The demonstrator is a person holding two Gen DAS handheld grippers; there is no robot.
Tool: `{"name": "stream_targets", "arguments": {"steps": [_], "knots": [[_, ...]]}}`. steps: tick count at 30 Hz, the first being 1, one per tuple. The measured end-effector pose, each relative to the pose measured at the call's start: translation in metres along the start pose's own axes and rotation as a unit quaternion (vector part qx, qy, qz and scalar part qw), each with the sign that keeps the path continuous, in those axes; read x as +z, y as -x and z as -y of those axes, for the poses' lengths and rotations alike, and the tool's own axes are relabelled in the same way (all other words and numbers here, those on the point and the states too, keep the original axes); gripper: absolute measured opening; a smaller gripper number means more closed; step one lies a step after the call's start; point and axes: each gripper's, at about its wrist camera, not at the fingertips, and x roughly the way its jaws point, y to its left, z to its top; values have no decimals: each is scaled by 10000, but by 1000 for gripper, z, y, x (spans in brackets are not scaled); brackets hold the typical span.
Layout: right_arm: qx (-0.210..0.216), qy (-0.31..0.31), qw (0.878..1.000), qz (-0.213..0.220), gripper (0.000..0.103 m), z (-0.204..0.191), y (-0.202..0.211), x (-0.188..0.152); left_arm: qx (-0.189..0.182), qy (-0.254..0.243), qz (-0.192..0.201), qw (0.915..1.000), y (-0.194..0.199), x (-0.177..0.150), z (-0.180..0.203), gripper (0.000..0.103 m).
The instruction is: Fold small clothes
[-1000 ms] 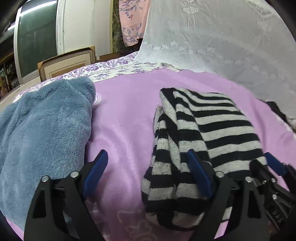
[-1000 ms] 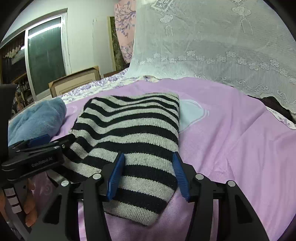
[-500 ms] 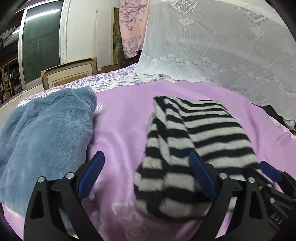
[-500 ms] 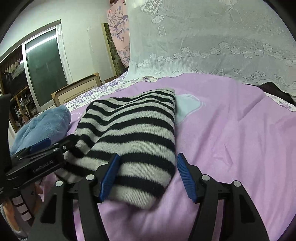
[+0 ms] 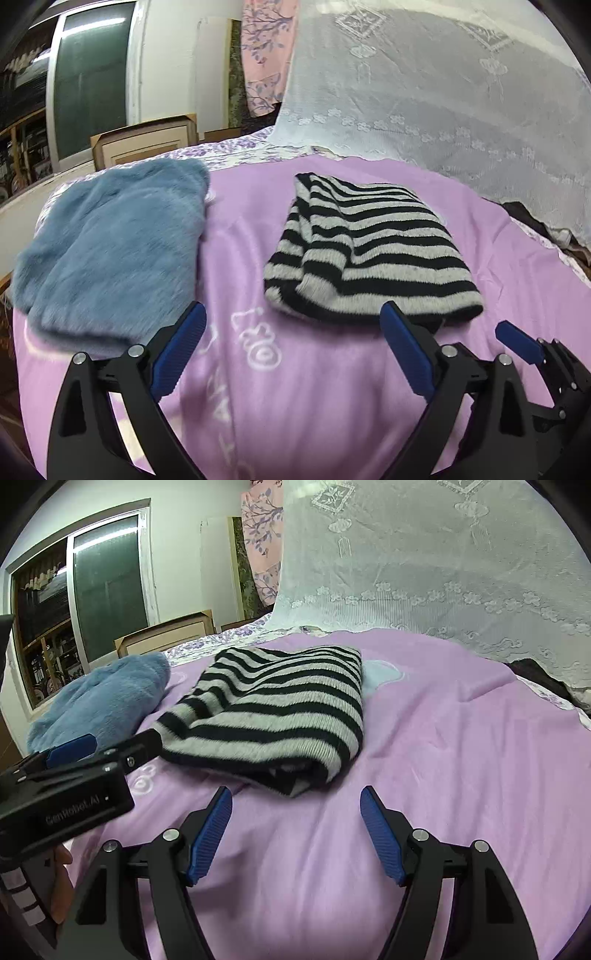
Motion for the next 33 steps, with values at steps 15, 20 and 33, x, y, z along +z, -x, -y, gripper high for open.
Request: {"name": "stream_targets", "arguments": {"steps": [15,20,33], "knots": [[158,-384,9990,161,73,6,62,-29,279,-109,443,9986,54,-24,5,98],[210,-420,9984,300,77,3,80,-35,252,-213,500,9982,62,-26,10,98],[146,-558,9970,521,94,2,112,-43,176,-55,363,9992,94,-50,4,99]]}}
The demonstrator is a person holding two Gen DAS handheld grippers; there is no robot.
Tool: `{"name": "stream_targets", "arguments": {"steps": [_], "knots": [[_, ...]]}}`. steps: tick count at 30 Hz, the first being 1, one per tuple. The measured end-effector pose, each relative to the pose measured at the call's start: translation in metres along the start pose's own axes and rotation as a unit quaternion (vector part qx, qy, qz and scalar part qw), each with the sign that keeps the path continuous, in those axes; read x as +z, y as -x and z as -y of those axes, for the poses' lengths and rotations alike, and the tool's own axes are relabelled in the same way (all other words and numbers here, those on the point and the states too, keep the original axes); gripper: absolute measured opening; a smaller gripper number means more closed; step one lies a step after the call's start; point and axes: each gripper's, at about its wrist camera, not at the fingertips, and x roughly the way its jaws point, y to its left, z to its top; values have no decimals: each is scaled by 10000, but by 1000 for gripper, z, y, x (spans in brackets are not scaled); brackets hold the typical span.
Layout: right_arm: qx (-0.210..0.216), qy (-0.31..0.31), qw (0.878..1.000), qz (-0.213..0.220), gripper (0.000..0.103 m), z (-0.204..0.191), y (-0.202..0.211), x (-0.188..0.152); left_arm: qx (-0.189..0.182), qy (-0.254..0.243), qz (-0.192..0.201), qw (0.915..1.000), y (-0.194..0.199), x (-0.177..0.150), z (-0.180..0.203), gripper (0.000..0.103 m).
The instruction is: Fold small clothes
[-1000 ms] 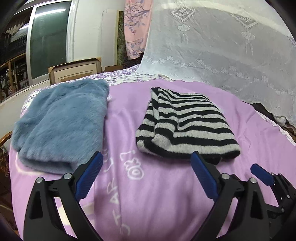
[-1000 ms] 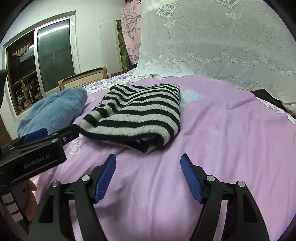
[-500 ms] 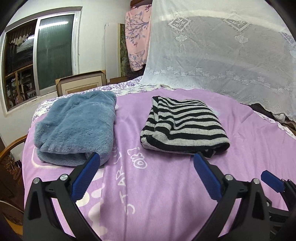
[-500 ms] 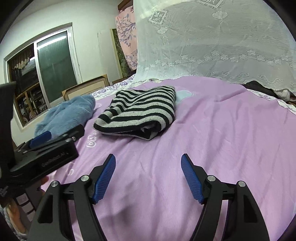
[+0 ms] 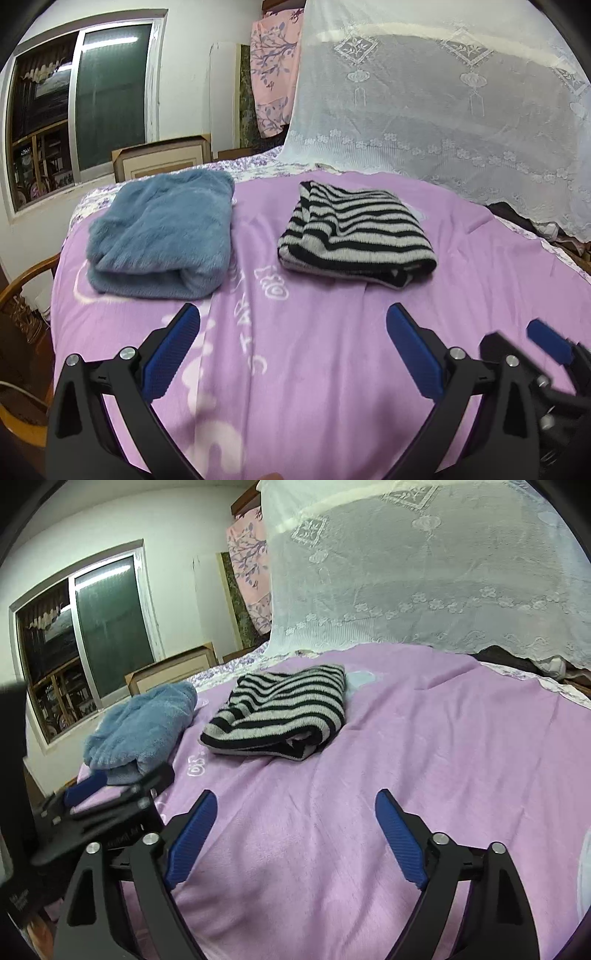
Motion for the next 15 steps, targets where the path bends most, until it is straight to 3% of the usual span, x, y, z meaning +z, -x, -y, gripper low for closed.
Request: {"name": "stream_targets", "arguments": {"steps": [2,6,11,15], "knots": [[20,4,10000,45,99,-3,10,3,4,78,-5,10000,10,-3,-5,99],[5,72,10000,-20,100,-12,38,9,100,88,-82,9999,24,-4,-12,99],[-216,363,9987,-283,100,-26,58,10,490,-345,-543,9967,31,-6,-6,99],[-396,755,9954,-429,100,-40,66,10,383,-360,-1028,9933,34,-11,-1,99]]}}
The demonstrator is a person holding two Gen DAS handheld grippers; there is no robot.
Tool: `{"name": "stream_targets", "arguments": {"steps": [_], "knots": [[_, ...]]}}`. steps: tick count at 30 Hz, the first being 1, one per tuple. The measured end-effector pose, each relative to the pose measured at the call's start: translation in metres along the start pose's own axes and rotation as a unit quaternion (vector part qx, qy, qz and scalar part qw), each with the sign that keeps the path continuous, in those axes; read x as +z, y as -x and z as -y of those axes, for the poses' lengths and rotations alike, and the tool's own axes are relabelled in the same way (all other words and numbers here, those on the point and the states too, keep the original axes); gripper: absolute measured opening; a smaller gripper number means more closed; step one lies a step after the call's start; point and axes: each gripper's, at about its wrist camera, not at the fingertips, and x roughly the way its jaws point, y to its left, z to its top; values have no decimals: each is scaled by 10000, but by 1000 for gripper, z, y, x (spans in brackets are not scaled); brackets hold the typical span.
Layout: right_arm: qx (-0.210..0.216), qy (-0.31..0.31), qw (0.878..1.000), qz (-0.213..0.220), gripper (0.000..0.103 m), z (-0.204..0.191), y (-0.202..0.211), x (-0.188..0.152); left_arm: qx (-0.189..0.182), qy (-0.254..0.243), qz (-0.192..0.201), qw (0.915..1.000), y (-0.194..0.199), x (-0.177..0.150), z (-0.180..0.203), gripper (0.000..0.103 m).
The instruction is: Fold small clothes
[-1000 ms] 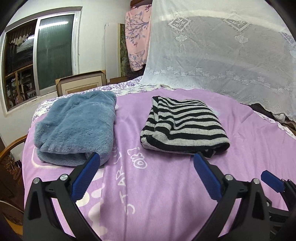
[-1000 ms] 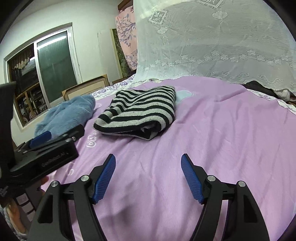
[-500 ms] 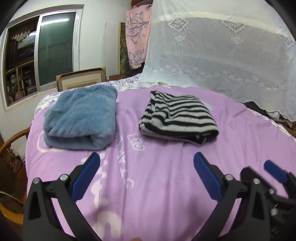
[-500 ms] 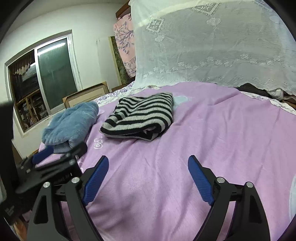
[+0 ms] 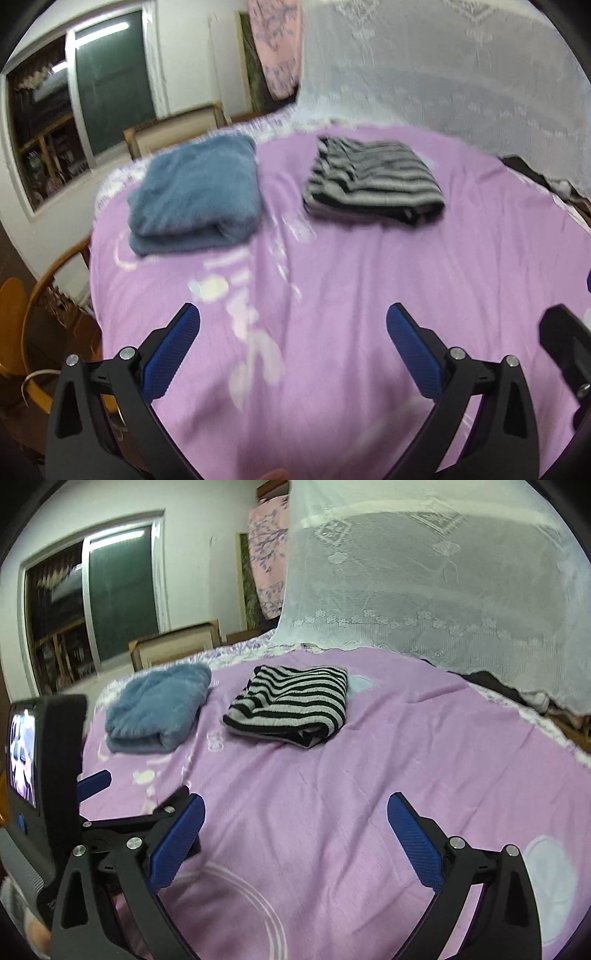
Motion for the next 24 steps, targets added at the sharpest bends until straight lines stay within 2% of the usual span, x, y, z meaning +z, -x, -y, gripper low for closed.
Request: {"name": "stream_targets", "arguments": {"steps": [1,3,5,7,11,14,19,24], "knots": [[3,-23,10000,12,100,0,3,0,-10,-8,-156,9999,0,0,3,99],[80,-73,9999,-29,100,2,8,2,219,-98,-303,9993,2,0,8,99],[93,-126,9998,-79,100,2,9,6,720,-275,-203,9968,11,3,12,99],[211,-220,9994,-146,100,2,7,14,830,-280,-97,9961,19,6,9,99],[292,-360,9985,-302,100,-2,-1,31,826,140,-75,9965,29,21,-15,99],[538,-545,9963,-385,100,-3,-7,37,793,381,-146,9960,33,28,-29,99],[751,-735,9935,-445,100,5,-7,25,947,297,-129,9950,36,26,-21,99],[626,-846,9932,-501,100,18,-8,21,683,269,-238,9970,36,21,-10,99]]}}
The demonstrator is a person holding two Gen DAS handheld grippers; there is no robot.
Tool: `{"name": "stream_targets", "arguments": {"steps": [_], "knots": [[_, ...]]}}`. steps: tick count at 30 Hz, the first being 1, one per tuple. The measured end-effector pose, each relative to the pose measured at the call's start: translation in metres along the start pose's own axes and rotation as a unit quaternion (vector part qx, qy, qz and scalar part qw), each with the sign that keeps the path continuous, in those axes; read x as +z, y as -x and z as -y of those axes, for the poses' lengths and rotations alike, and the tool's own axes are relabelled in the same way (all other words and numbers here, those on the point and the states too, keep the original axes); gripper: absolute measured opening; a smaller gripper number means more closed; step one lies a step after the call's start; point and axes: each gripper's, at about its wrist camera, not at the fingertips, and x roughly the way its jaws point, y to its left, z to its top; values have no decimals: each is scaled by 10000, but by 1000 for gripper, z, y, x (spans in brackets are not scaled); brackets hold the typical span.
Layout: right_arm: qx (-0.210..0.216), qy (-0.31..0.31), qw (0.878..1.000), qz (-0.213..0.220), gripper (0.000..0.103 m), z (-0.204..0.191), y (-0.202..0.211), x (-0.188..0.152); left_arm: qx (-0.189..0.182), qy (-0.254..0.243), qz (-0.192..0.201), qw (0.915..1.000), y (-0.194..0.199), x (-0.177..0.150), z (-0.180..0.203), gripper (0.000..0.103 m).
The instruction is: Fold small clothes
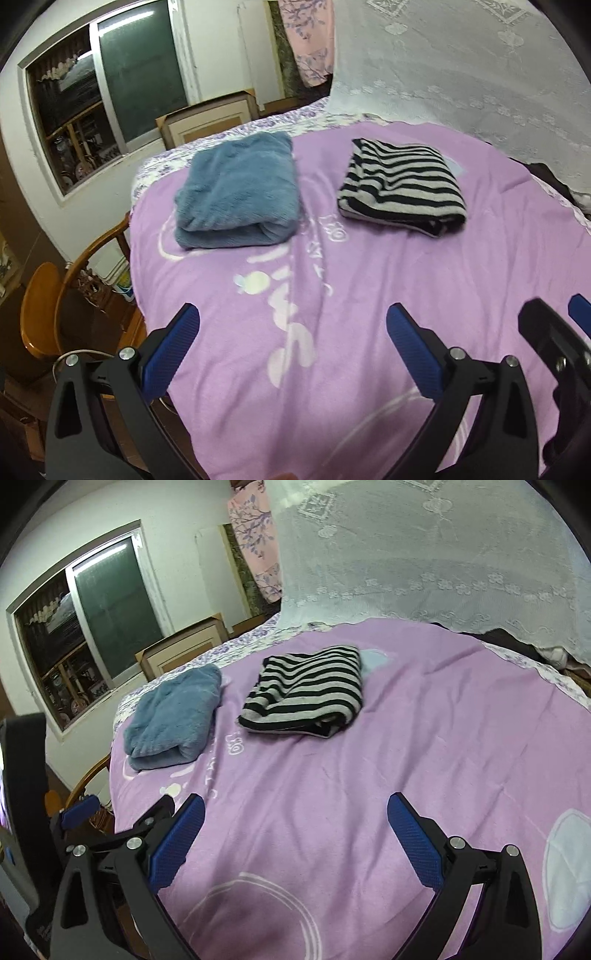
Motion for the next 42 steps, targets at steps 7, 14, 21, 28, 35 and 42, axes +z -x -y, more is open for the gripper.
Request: {"name": "stream_targets", "arguments": {"steps": [7,14,21,28,35,42], "knots": [[-60,134,9999,31,100,-6,4,-2,-45,22,30,10000,0,0,-6,99],[-156,350,9992,85,100,-13,8,-3,-154,159,-102,9997,-8,-1,-12,99],[-217,529,9984,42,100,-19,7,-4,-213,246,-185,9993,-12,-1,-16,99],[-204,479,9986,55,100,-17,9,-3,-245,181,-155,9994,-8,-2,-12,99],[-184,448,9988,67,100,-16,9,-2,-249,175,-149,9994,-7,-2,-11,99],[-191,442,9988,71,100,-17,9,-2,-247,173,-150,9994,-7,-2,-11,99]]}}
